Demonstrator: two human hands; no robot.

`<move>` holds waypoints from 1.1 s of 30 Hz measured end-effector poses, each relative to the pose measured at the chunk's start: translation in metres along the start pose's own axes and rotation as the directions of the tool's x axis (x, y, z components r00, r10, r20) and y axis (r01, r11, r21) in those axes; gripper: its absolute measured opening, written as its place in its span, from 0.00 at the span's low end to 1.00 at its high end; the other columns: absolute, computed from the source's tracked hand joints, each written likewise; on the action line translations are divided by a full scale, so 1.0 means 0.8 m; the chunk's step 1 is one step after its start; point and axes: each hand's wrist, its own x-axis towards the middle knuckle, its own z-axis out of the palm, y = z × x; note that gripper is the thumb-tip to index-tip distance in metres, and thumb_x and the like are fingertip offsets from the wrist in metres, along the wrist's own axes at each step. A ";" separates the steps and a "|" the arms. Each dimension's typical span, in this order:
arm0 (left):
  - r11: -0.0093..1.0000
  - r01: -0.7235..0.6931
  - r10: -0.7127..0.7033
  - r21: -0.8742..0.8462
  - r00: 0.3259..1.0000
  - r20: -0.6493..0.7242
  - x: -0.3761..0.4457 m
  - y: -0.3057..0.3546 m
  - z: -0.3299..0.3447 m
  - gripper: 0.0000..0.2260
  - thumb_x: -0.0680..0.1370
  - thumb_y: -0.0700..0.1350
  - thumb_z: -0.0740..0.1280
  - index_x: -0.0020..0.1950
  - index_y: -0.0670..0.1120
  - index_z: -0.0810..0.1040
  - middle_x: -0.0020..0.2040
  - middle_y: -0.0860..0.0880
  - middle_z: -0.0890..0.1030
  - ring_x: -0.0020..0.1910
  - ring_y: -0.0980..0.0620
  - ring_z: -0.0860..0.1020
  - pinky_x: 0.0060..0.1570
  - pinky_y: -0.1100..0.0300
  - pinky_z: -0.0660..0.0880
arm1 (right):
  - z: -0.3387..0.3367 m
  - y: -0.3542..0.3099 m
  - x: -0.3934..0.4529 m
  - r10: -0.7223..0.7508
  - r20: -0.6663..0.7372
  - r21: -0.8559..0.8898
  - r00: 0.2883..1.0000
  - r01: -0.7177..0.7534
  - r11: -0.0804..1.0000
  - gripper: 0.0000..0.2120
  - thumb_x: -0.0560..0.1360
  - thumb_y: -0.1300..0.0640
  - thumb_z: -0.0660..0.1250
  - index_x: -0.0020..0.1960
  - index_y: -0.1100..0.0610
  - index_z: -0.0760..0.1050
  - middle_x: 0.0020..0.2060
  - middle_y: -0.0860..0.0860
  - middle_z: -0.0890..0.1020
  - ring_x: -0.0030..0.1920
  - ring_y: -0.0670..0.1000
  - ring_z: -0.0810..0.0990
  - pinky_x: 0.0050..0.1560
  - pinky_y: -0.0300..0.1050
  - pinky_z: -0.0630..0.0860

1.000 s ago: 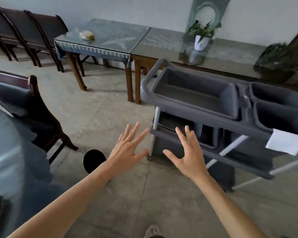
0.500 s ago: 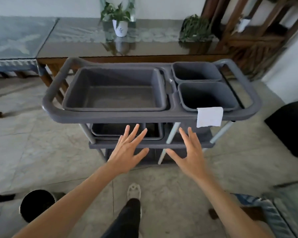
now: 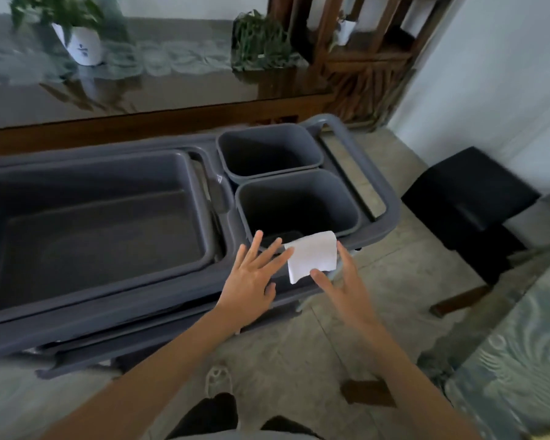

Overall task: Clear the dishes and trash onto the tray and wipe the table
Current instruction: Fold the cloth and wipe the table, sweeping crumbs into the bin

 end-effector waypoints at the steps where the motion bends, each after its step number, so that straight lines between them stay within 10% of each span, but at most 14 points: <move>1: 1.000 -0.008 0.008 0.021 1.000 0.008 0.014 0.000 0.005 0.36 0.80 0.38 0.64 0.83 0.57 0.52 0.83 0.55 0.51 0.80 0.47 0.33 0.77 0.48 0.33 | -0.003 0.001 0.013 0.015 -0.011 0.007 1.000 -0.015 1.000 0.37 0.76 0.42 0.73 0.79 0.43 0.58 0.68 0.33 0.69 0.63 0.27 0.68 0.55 0.19 0.67; 6: 0.961 -0.143 0.112 0.237 0.983 0.143 0.059 -0.010 0.022 0.42 0.78 0.34 0.63 0.82 0.59 0.45 0.83 0.55 0.44 0.78 0.45 0.29 0.74 0.47 0.27 | -0.013 0.016 0.049 0.103 0.027 0.002 0.994 -0.103 0.995 0.42 0.77 0.42 0.73 0.83 0.46 0.54 0.74 0.41 0.68 0.68 0.41 0.69 0.62 0.37 0.71; 9: 0.925 -0.230 0.171 0.304 0.963 0.209 0.074 -0.019 0.034 0.43 0.78 0.34 0.64 0.81 0.61 0.43 0.83 0.56 0.42 0.79 0.44 0.31 0.76 0.47 0.31 | -0.021 0.026 0.063 0.105 0.096 0.030 0.990 -0.108 0.994 0.41 0.77 0.42 0.74 0.82 0.42 0.54 0.68 0.29 0.69 0.65 0.37 0.74 0.56 0.28 0.75; 14: 0.927 -0.244 0.245 0.284 0.969 0.034 0.086 -0.013 0.046 0.36 0.72 0.38 0.77 0.76 0.57 0.71 0.80 0.52 0.65 0.79 0.42 0.63 0.71 0.46 0.71 | -0.032 0.041 0.086 0.092 0.116 0.075 0.989 -0.101 0.992 0.39 0.76 0.49 0.76 0.80 0.42 0.59 0.66 0.38 0.73 0.62 0.42 0.78 0.56 0.39 0.81; 21: 0.973 -0.183 0.203 0.142 0.969 -0.141 0.093 0.007 0.051 0.14 0.80 0.47 0.71 0.66 0.52 0.82 0.73 0.52 0.75 0.76 0.44 0.70 0.66 0.48 0.74 | -0.067 0.049 0.124 0.092 0.249 0.127 0.964 -0.126 0.984 0.28 0.79 0.54 0.73 0.73 0.37 0.66 0.54 0.39 0.82 0.52 0.38 0.82 0.47 0.39 0.83; 28: 0.921 0.098 -0.208 -0.376 0.942 -0.262 0.117 0.054 0.024 0.14 0.80 0.46 0.68 0.65 0.48 0.82 0.61 0.51 0.84 0.62 0.54 0.82 0.57 0.52 0.81 | -0.115 0.015 0.176 0.103 0.423 0.324 0.900 -0.257 0.911 0.14 0.83 0.58 0.65 0.53 0.42 0.86 0.50 0.42 0.87 0.49 0.44 0.84 0.42 0.39 0.80; 33: 0.703 0.125 -0.517 -0.700 0.766 -0.382 0.148 0.081 -0.022 0.07 0.83 0.48 0.66 0.58 0.51 0.83 0.48 0.49 0.86 0.45 0.50 0.84 0.41 0.54 0.81 | -0.127 -0.030 0.218 -0.071 0.593 0.490 0.802 -0.289 0.822 0.15 0.82 0.58 0.61 0.54 0.50 0.87 0.46 0.51 0.87 0.43 0.47 0.82 0.39 0.39 0.78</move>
